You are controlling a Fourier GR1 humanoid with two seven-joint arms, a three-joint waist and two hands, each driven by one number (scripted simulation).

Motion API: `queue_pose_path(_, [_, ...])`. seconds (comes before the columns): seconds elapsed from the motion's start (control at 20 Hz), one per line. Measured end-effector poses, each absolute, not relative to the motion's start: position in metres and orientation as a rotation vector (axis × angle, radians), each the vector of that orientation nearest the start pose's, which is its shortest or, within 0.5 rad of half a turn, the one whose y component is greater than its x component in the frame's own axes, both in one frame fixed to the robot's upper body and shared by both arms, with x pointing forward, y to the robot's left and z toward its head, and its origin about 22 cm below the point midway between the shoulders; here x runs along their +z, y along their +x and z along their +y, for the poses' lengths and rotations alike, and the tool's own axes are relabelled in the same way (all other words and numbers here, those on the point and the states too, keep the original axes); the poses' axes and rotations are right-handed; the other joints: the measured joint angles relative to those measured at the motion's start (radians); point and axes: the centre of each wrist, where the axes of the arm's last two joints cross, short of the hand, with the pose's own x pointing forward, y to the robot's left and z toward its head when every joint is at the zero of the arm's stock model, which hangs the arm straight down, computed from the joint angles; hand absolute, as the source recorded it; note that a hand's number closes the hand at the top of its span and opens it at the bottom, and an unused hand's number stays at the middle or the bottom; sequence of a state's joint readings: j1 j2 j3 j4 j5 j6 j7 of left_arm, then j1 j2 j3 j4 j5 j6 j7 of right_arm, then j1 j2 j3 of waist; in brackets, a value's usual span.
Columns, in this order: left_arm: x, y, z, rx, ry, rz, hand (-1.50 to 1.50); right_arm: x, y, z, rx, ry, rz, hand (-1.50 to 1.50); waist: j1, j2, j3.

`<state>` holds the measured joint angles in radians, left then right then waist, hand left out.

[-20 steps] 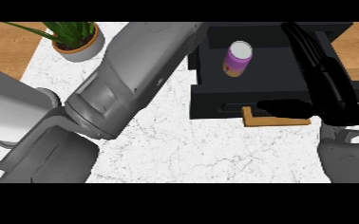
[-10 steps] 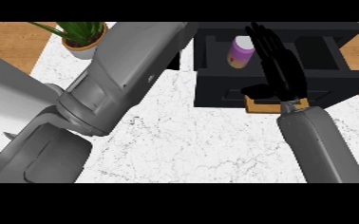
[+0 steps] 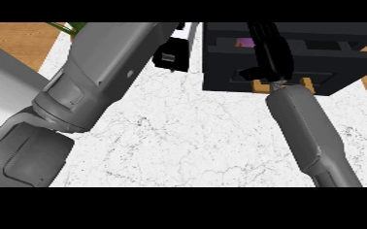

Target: Pick up the can, place it into the drawer and close the drawer

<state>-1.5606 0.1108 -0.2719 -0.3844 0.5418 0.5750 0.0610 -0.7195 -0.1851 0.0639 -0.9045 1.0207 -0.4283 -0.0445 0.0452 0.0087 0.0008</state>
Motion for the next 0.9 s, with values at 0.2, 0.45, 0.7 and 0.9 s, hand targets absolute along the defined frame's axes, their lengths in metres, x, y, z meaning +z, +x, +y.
queue_pose_path(0.2, [0.263,0.453,0.040,0.008,0.075,-1.710,-1.50,0.066,0.418,-0.186,0.872,-1.210,-1.768,-1.50,0.016,0.000,0.000])
queue_pose_path(0.45, [0.262,0.453,0.055,-0.004,0.073,-1.701,-1.50,0.079,0.438,-0.182,0.846,-1.273,-1.770,-1.50,0.036,0.002,0.000])
queue_pose_path(0.7, [0.259,0.450,0.067,-0.009,0.071,-1.698,-1.50,0.087,0.449,-0.183,0.848,-1.299,-1.765,-1.50,0.049,0.005,0.000])
queue_pose_path(0.9, [0.261,0.449,0.081,-0.016,0.068,-1.693,-1.50,0.095,0.456,-0.180,0.860,-1.298,-1.753,-1.50,0.056,0.011,0.003])
